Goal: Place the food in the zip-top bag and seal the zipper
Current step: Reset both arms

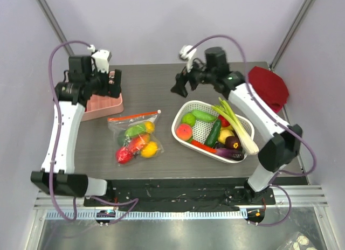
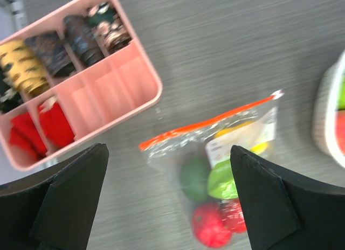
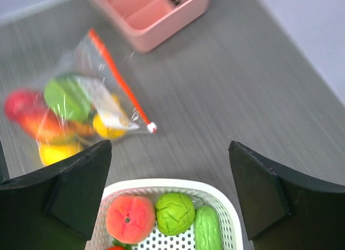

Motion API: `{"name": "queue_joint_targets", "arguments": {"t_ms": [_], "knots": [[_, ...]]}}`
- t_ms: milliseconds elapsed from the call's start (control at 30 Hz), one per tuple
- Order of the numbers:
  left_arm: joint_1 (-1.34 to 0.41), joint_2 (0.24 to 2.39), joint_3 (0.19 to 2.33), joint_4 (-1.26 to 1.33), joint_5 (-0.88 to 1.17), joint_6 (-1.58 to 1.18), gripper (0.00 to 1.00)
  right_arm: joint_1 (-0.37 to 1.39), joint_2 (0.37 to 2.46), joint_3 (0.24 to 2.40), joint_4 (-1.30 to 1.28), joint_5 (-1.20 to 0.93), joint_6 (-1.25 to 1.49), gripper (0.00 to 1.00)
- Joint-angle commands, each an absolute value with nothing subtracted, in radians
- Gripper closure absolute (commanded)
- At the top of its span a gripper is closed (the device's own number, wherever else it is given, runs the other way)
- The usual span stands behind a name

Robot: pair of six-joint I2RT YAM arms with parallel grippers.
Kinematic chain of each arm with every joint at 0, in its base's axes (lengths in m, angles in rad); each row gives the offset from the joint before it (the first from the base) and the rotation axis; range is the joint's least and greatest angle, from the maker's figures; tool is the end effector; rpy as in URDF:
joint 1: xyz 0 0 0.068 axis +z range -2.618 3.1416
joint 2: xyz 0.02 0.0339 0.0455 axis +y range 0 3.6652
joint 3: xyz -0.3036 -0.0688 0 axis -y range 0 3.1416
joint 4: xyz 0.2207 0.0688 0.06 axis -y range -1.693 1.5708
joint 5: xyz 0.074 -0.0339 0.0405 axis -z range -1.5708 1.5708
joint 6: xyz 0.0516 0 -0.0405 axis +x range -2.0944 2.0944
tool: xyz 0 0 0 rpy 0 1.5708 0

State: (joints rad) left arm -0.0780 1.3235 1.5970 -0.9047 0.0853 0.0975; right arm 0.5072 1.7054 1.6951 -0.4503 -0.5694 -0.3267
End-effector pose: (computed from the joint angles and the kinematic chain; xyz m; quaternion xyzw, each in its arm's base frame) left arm 0.2421 -0.0233 0.4512 0.0973 0.8857 -0.0336 0.4526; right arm 0.3250 0.2124 0.4199 -0.4657 0.6858 0.2833 0.4822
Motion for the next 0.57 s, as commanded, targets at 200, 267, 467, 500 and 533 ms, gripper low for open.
{"name": "queue_joint_targets", "arguments": {"t_ms": [200, 267, 467, 500, 533], "knots": [[-0.144, 1.489, 1.712, -1.054, 0.161, 0.044, 0.00, 0.171, 1.387, 1.415, -0.304, -0.442, 0.110, 0.00], [-0.181, 1.480, 1.649, -1.036, 0.138, 0.045, 0.00, 0.077, 1.327, 1.321, -0.304, -0.454, 0.121, 0.00], [-0.219, 1.489, 1.604, -0.991, 0.089, 0.060, 0.00, -0.089, 1.223, 1.166, -0.298, -0.486, 0.109, 0.00], [-0.221, 1.502, 1.617, -0.992, 0.086, 0.063, 0.00, -0.095, 1.220, 1.161, -0.296, -0.486, 0.107, 0.01], [-0.221, 1.511, 1.630, -0.996, 0.084, 0.066, 0.00, -0.104, 1.220, 1.161, -0.296, -0.486, 0.109, 0.00]]}}
